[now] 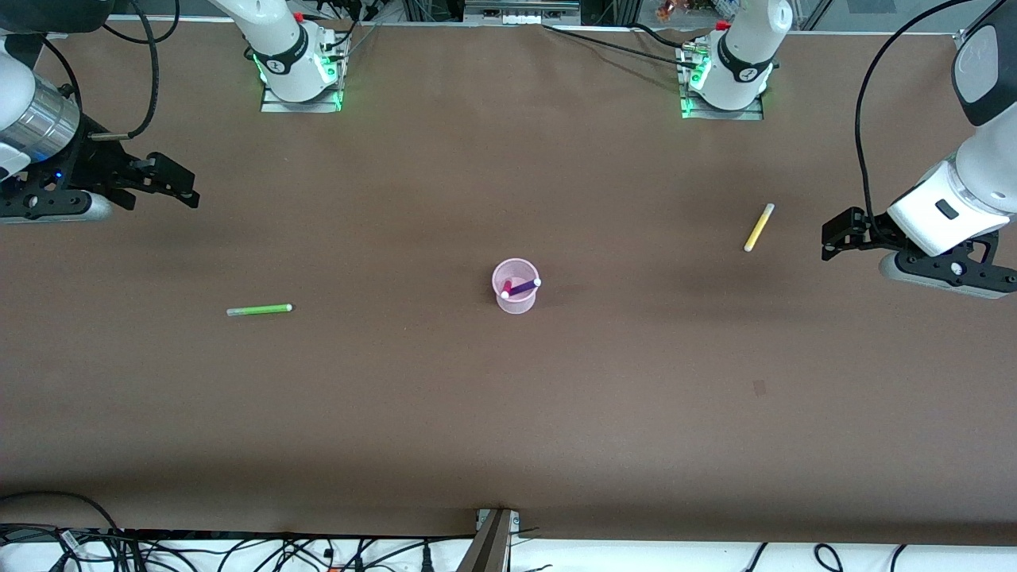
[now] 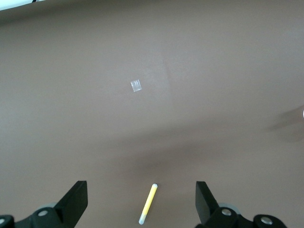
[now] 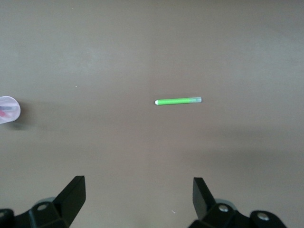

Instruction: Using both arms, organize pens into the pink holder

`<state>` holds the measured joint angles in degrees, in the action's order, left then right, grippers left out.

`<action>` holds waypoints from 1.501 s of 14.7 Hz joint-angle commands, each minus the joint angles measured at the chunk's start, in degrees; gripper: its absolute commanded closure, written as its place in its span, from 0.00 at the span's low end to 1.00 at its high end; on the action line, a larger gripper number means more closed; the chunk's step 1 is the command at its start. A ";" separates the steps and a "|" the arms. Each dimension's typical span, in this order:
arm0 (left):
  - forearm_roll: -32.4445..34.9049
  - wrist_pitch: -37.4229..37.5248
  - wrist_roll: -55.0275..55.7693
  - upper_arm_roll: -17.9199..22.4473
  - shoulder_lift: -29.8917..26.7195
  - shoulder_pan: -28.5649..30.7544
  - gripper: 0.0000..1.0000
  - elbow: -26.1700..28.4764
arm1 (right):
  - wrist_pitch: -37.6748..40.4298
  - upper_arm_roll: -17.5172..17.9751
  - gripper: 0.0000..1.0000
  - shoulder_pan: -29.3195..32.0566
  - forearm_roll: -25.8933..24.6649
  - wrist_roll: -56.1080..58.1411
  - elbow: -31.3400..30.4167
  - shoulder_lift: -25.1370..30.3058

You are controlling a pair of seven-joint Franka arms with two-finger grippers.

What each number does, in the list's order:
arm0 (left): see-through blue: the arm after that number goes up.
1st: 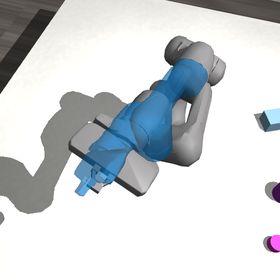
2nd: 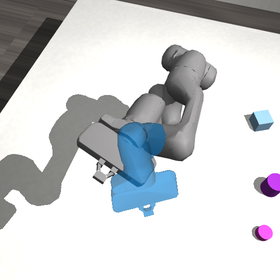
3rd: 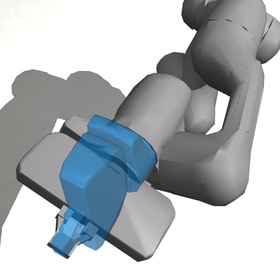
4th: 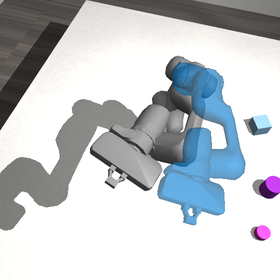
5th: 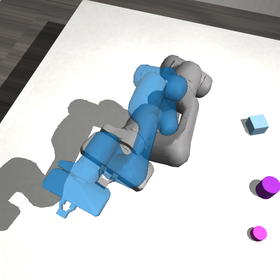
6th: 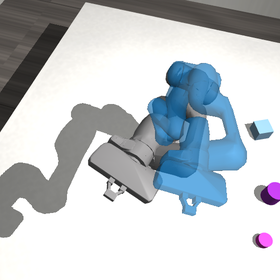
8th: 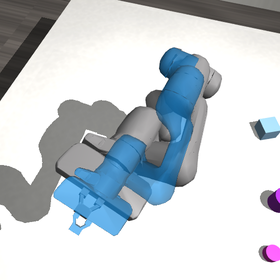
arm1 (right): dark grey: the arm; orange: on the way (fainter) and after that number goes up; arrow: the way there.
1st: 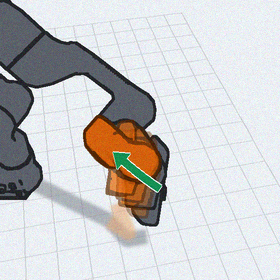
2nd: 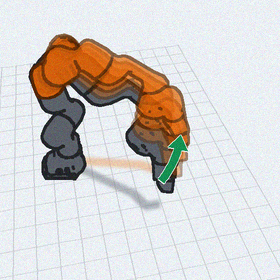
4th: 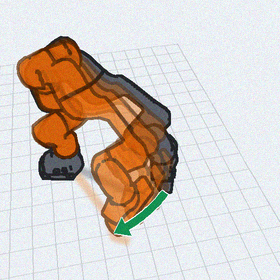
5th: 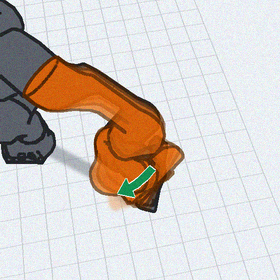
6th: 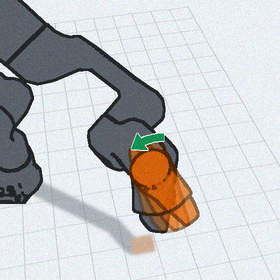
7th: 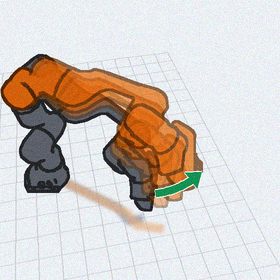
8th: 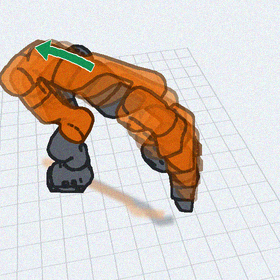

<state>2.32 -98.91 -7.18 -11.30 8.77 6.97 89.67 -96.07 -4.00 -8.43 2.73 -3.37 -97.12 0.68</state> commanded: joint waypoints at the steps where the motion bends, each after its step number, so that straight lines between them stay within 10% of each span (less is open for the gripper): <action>1: 0.49 0.83 -1.17 -0.13 -0.24 0.15 0.00 -0.90 | 2.02 1.10 0.00 1.39 -1.06 0.91 1.93 -0.24; 22: 0.49 0.92 -1.17 -0.31 -0.15 0.15 0.00 -1.16 | 5.89 1.19 0.00 1.04 -3.78 0.64 4.66 -1.30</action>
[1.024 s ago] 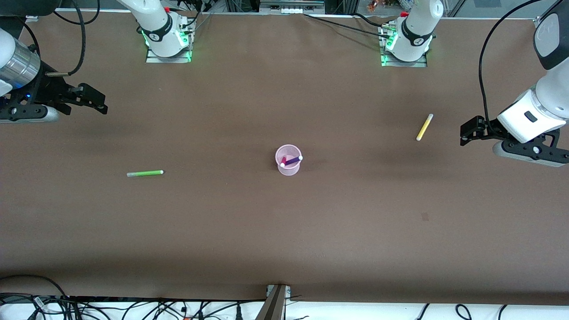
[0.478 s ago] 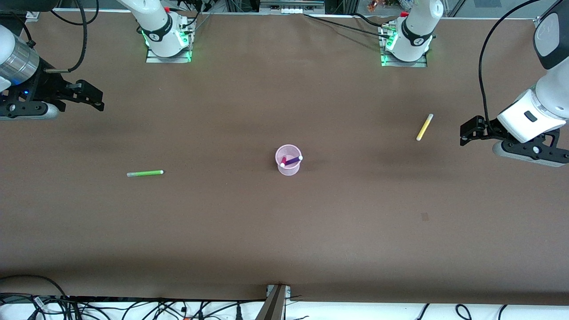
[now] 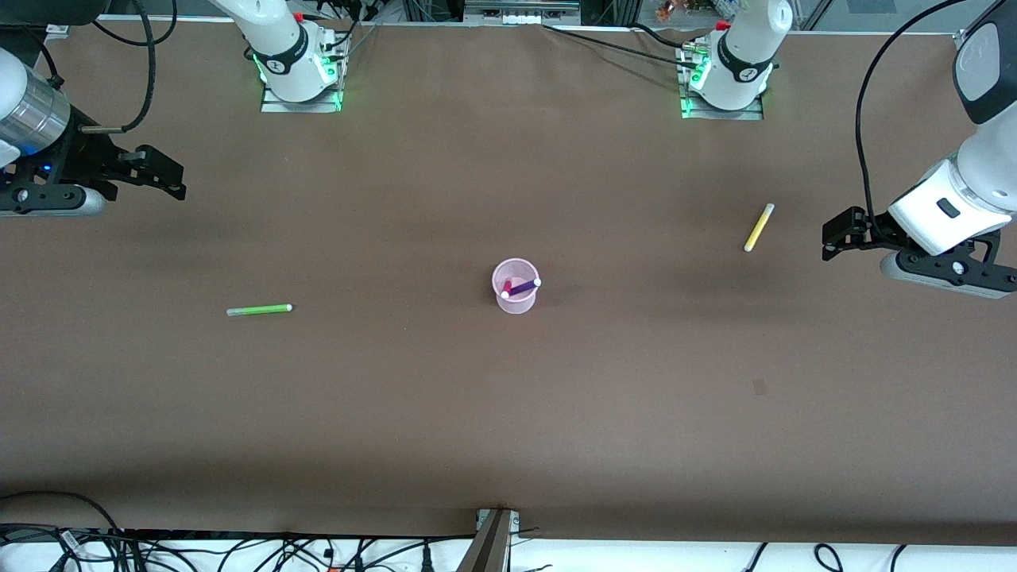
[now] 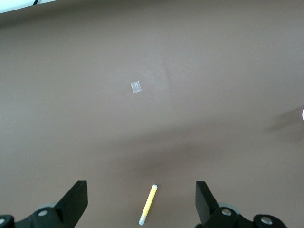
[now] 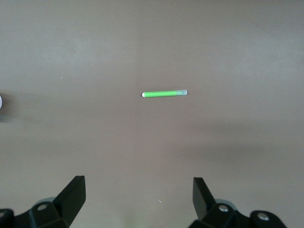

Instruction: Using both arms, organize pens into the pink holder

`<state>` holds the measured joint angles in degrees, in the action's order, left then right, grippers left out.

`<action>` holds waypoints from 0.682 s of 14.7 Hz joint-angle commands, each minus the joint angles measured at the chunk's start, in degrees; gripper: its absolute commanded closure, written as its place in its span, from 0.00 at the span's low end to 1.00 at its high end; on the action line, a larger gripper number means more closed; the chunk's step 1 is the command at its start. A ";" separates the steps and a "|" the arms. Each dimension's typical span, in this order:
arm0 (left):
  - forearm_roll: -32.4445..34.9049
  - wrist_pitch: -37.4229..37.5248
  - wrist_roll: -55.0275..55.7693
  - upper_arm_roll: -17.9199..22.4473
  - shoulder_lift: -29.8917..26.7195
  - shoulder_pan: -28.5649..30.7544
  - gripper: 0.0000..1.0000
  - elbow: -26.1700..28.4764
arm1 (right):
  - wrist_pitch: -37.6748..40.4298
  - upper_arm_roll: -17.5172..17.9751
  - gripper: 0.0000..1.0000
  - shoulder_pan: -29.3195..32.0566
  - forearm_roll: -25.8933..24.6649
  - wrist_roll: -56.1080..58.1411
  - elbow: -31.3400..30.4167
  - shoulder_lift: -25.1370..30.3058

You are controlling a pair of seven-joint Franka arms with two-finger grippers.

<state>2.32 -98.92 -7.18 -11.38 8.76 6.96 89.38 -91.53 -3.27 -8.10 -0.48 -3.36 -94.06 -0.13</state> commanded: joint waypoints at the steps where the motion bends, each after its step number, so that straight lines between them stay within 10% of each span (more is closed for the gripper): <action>1: 0.49 0.83 -1.17 -0.22 -0.15 0.16 0.00 -0.87 | 1.36 0.45 0.00 0.72 -0.58 0.64 1.60 -0.57; 10: 0.49 0.83 -1.17 -0.22 -0.15 0.16 0.00 -0.87 | 0.57 0.45 0.00 0.81 -0.40 0.55 1.68 -0.83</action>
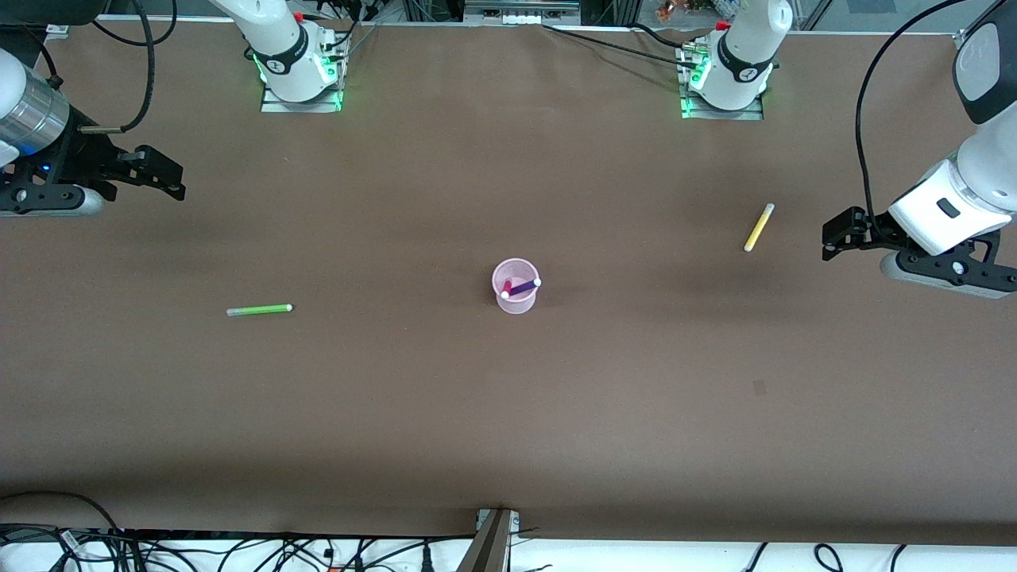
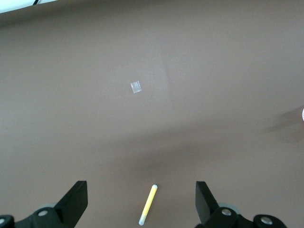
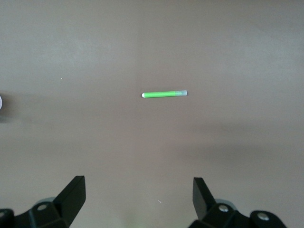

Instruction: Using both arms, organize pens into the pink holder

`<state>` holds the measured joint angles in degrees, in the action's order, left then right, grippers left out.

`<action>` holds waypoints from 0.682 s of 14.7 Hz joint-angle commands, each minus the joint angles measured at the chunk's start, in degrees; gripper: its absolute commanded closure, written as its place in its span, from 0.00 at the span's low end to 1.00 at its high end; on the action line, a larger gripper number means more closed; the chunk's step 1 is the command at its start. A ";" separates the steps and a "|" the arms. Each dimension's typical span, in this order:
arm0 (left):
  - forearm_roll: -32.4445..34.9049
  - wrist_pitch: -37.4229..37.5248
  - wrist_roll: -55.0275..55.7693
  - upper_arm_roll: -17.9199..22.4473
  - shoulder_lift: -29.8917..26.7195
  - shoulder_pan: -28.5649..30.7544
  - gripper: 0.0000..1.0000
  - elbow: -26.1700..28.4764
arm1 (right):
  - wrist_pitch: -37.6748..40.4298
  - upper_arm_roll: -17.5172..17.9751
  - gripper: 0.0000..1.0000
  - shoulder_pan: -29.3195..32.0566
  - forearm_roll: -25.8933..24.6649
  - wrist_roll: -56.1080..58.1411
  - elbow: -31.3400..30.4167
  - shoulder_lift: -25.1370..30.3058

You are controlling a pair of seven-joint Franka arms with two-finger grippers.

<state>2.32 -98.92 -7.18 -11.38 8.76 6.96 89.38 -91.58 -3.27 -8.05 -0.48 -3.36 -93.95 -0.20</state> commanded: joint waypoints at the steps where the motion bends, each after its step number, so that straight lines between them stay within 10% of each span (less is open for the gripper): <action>1: 0.49 0.83 -1.17 -0.22 -0.15 0.25 0.00 -0.87 | 0.61 0.45 0.00 0.75 -0.23 0.55 1.67 -0.77; 10: 0.49 0.83 -1.17 -0.22 -0.15 0.16 0.00 -0.87 | 0.52 0.72 0.00 0.58 -0.05 0.55 2.02 -0.86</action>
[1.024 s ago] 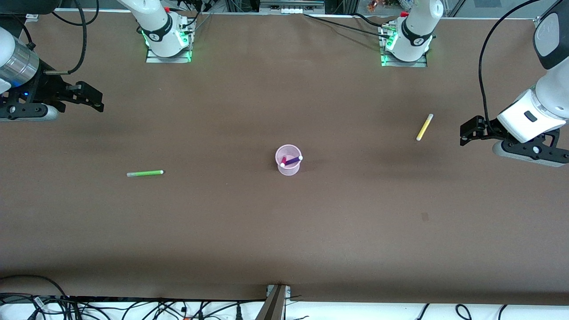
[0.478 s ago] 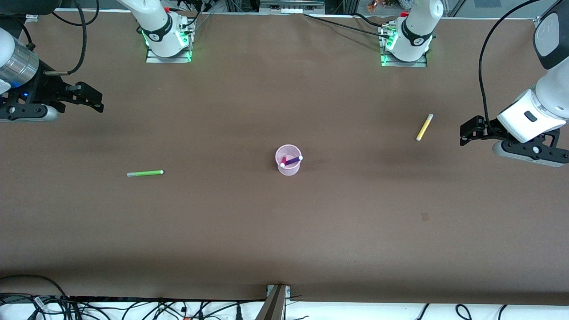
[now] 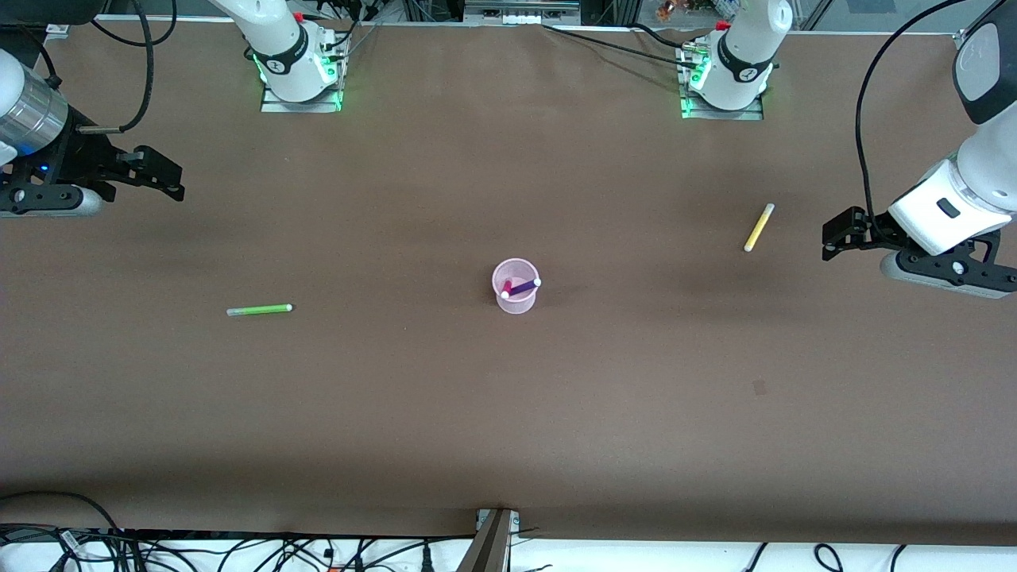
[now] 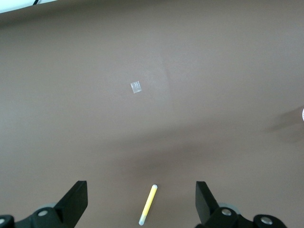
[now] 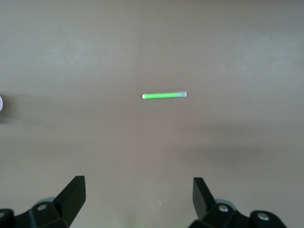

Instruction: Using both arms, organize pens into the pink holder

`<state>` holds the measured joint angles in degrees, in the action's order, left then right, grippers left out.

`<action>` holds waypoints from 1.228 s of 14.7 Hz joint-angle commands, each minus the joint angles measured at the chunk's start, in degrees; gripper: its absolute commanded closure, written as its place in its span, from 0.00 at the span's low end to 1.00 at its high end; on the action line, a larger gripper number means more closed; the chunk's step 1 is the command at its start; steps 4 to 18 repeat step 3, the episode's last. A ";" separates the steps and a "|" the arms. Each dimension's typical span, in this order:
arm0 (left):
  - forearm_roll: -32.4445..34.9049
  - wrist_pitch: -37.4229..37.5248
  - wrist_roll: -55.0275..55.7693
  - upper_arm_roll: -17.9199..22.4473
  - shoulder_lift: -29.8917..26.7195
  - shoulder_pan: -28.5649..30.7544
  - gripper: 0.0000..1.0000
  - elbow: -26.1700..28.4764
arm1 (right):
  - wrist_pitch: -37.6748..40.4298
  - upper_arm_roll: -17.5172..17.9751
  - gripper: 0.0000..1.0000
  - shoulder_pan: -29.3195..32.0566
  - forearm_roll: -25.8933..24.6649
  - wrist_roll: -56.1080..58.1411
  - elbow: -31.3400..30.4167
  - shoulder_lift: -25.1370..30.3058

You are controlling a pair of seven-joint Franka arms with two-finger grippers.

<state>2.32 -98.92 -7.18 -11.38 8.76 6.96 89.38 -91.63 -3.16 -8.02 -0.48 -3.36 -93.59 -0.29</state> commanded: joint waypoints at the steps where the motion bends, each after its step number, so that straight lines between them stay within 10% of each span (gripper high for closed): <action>1: 0.49 0.83 -1.17 -0.22 -0.15 0.16 0.00 -0.87 | 0.83 0.62 0.00 0.46 -0.05 0.46 1.75 -0.76; 18: 0.49 0.92 -1.26 -0.48 -0.32 0.16 0.00 -1.05 | 1.18 0.88 0.00 -0.32 -0.14 0.11 2.19 -1.11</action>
